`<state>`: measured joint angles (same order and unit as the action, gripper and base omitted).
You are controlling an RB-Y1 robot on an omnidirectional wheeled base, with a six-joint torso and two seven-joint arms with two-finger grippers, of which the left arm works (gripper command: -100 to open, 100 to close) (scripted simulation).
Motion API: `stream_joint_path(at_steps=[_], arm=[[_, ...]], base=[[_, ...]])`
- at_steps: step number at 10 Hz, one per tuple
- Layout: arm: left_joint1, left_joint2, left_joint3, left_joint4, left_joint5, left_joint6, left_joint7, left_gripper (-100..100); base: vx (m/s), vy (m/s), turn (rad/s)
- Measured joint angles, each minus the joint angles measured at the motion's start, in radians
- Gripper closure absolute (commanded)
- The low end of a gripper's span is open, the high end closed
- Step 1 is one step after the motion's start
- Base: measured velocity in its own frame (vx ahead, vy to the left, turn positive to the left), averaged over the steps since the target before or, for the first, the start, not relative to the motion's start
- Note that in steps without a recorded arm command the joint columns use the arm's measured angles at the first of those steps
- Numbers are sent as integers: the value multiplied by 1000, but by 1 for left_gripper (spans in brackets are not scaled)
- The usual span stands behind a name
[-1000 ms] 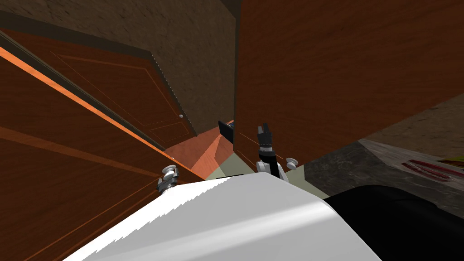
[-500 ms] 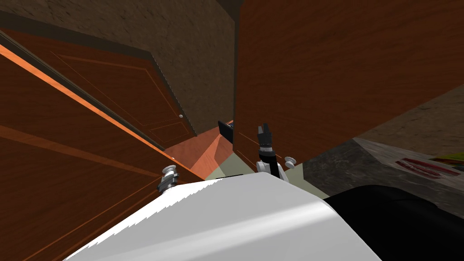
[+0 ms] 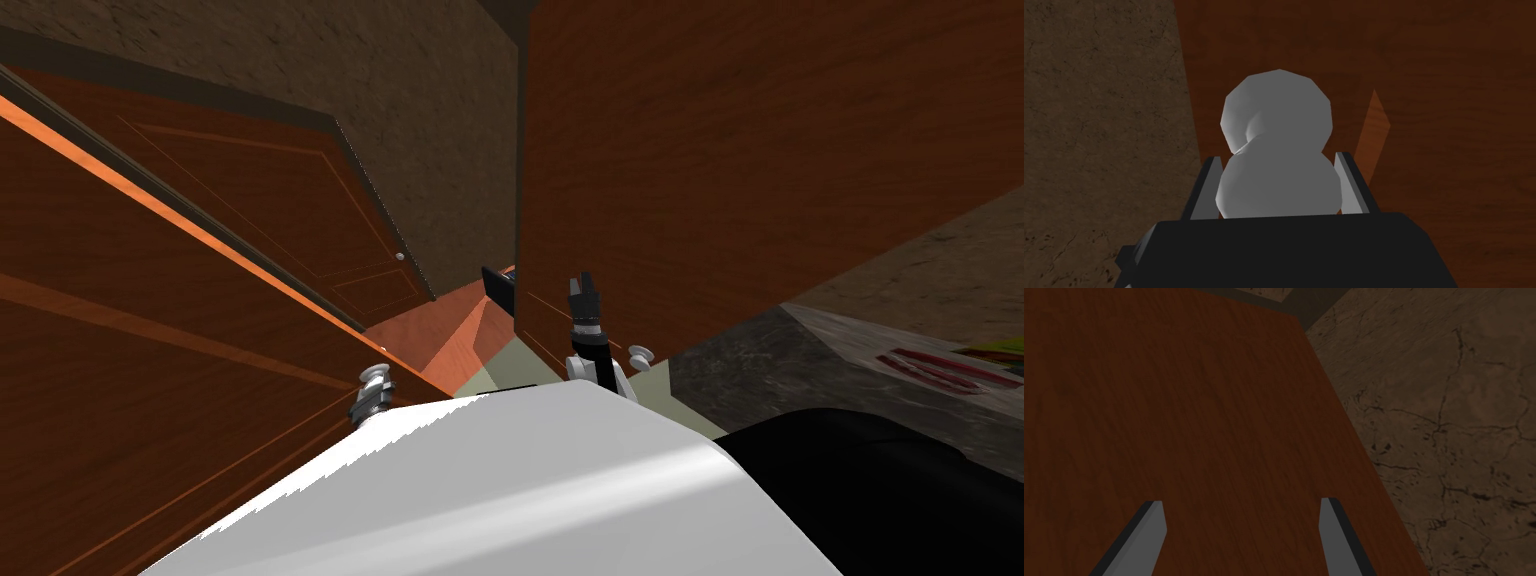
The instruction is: Pull the door open
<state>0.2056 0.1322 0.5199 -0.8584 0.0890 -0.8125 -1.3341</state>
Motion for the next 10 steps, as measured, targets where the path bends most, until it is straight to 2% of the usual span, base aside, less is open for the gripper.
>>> stream_joint_path(at_steps=[10], arm=[[6, 18, -52, -12, 44, -4, 241, 100]], base=[[-15, -1, 7]])
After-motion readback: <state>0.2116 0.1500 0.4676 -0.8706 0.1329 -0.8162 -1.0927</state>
